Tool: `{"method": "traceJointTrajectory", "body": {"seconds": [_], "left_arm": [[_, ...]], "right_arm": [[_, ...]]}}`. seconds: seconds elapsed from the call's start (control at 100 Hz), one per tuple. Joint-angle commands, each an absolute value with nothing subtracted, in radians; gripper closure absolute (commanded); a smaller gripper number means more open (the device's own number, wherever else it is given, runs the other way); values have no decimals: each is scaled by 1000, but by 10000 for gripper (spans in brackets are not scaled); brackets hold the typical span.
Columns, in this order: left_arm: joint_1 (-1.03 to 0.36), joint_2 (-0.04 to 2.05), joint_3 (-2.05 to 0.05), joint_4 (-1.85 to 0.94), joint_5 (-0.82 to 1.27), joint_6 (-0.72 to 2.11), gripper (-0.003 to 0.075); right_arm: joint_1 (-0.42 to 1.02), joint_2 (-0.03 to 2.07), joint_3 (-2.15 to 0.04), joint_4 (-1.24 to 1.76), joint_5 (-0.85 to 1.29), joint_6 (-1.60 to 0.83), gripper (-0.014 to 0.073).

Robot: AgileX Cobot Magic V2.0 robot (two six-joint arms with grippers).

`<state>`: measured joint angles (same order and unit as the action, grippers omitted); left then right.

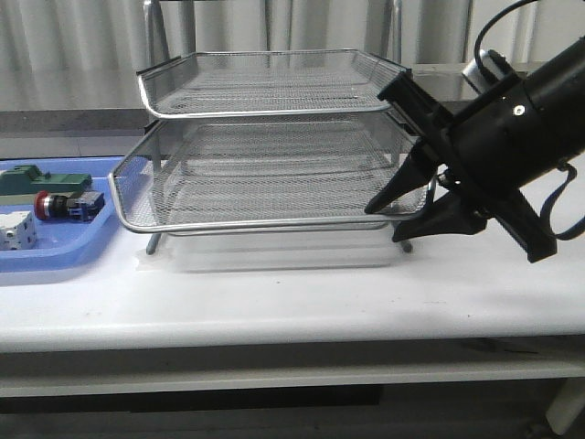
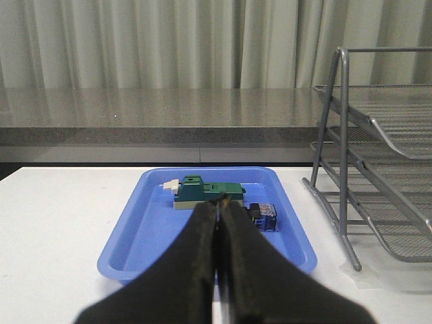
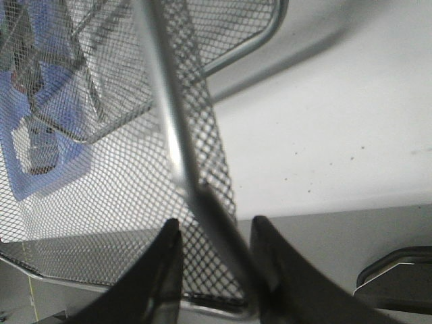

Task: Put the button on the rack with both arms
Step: 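Pull the middle wire tier toward the robot with the right gripper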

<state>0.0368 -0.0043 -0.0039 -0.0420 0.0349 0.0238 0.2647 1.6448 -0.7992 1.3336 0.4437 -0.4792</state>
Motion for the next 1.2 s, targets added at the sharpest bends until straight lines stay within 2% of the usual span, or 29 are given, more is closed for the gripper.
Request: {"method": "traceJointTrajectory", "body": {"seconds": [0.0,0.13,0.2,0.42,0.52,0.87,1.19], "left_arm": [[28,-35,53,-50,-52,14,741],[28,-35,53,-50,-52,14,741],[28,-35,53,-50,-52,14,741],[28,-35,53,-50,-52,14,741],[28,-35,53,-50,-52,14,741],[28,-35,53,-50,-52,14,741],[28,-35,53,-50,-52,14,741]], "right_arm": [[269,1603,-800,1249,456,-549,473],[269,1603,-800,1249,453,-555,467],[269,1603,-800,1249,456,-573,436],[269,1603,-800,1249,461,-596,193],[269,1598,-800,1249,465,-618,135],[268,1471,-800,1126,496,-627,134],[268,1402,-800,909,577,-484,136]]}}
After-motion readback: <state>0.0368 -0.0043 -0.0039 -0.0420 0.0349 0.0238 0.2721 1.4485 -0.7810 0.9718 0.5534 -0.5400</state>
